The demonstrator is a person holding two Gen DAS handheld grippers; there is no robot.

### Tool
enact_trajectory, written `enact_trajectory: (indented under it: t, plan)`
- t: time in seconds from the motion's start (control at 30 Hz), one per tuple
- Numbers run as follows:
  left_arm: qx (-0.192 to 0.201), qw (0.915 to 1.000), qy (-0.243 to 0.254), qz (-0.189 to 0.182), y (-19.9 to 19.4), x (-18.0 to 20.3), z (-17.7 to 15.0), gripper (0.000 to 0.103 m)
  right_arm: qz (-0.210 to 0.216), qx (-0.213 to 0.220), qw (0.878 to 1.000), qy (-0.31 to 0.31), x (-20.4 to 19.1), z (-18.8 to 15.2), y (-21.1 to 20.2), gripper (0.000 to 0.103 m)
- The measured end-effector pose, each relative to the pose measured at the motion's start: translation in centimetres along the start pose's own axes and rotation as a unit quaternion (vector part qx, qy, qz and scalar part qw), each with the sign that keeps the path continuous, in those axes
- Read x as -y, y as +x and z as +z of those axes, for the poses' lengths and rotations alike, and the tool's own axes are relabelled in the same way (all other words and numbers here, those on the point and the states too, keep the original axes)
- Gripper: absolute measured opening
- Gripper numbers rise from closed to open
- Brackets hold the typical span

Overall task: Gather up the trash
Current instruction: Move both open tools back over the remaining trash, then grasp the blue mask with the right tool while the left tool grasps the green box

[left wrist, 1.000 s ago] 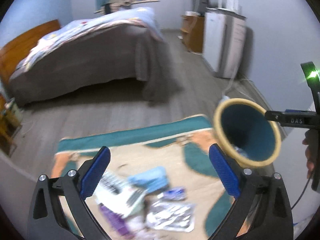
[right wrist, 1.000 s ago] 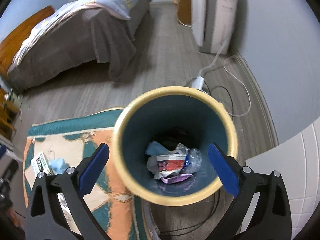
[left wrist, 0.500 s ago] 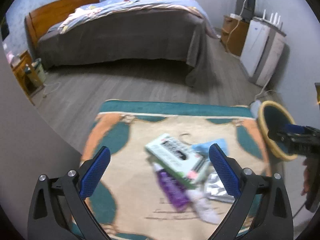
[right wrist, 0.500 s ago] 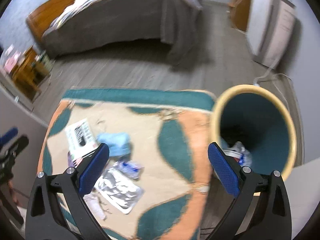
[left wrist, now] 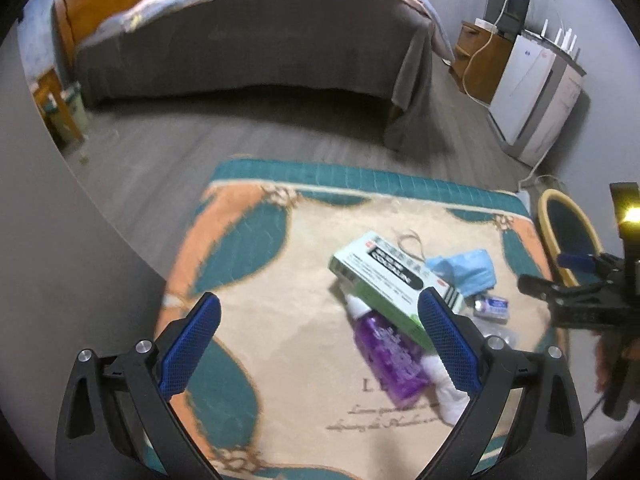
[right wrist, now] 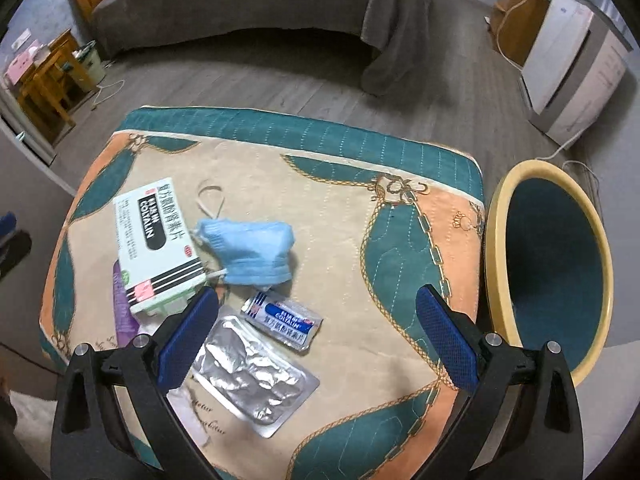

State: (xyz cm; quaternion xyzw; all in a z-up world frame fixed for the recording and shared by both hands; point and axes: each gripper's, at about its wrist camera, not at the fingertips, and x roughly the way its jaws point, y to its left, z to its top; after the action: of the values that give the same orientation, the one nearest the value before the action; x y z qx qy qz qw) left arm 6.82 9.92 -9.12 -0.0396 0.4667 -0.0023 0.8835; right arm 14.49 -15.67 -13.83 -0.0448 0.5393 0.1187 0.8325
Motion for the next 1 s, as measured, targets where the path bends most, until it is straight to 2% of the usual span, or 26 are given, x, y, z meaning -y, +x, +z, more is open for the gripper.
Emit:
enact_trajectory:
  t: [0.1,0.2,0.4,0.5,0.53,0.57,0.73,1.0]
  plan:
    - [0.003,0.9998,0.000,0.021,0.2,-0.2,-0.1,0.098,0.005,0.003,1.000,0.008,-0.2,0.5,0.3,0.097]
    - [0.007,0.9999,-0.001,0.012,0.3,-0.7,0.1,0.098,0.009,0.007,1.000,0.006,-1.0,1.0,1.0,0.096]
    - [0.000,0.9999,0.004,0.014,1.2,-1.0,0.5,0.098,0.016,-0.026,0.999,0.010,-2.2,2.0,3.9,0.076]
    - [-0.005,0.9999,0.003,0.012,2.4,-0.8,0.8,0.098,0.035,-0.046,0.998,0.016,-2.6,2.2,5.0,0.054]
    - [-0.008,0.9999,0.006,0.012,2.8,-0.6,0.9,0.098,0.040,-0.053,0.998,0.015,-2.7,2.2,5.4,0.036]
    - [-0.012,0.9998,0.013,0.012,3.3,-0.2,1.0,0.098,0.048,-0.063,0.997,0.013,-2.8,2.1,5.7,0.028]
    - [-0.030,0.9988,0.038,0.006,5.3,1.8,1.2,0.098,0.067,-0.047,0.996,0.026,-1.8,2.8,4.3,0.025]
    - [-0.071,0.9960,0.051,-0.016,7.7,5.6,0.7,0.098,0.050,-0.013,0.998,0.047,2.0,3.9,0.9,0.025]
